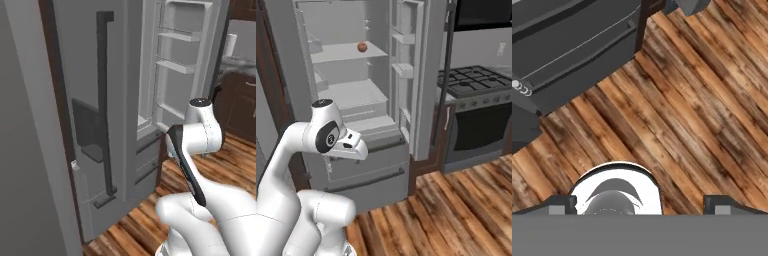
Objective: Take the cheese, chicken drumstick, and onion from the fridge and place them on the plate on the dining counter to create an appetizer plate.
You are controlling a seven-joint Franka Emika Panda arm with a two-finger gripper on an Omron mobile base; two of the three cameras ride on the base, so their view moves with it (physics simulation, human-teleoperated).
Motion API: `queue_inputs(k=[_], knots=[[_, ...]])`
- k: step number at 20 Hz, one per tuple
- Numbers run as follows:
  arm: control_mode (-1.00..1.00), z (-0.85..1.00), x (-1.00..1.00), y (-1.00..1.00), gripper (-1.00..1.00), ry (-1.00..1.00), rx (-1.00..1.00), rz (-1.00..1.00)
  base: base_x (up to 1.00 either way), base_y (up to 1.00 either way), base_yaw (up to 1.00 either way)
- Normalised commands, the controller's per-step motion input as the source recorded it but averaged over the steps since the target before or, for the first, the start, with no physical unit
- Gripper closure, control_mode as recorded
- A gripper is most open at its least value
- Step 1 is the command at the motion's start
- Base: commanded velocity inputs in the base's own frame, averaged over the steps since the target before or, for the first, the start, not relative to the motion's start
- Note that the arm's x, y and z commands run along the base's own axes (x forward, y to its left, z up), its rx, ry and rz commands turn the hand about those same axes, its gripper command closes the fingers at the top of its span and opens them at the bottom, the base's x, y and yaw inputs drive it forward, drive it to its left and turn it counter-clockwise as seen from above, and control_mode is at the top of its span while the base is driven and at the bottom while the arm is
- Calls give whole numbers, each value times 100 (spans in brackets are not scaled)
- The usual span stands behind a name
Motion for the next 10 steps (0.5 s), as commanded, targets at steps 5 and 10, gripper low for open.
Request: queue_inputs(k=[5, 10], knots=[[100, 0, 0, 0, -100, 0, 0, 0, 43, -34, 41], [100, 0, 0, 0, -100, 0, 0, 0, 38, -51, 40]])
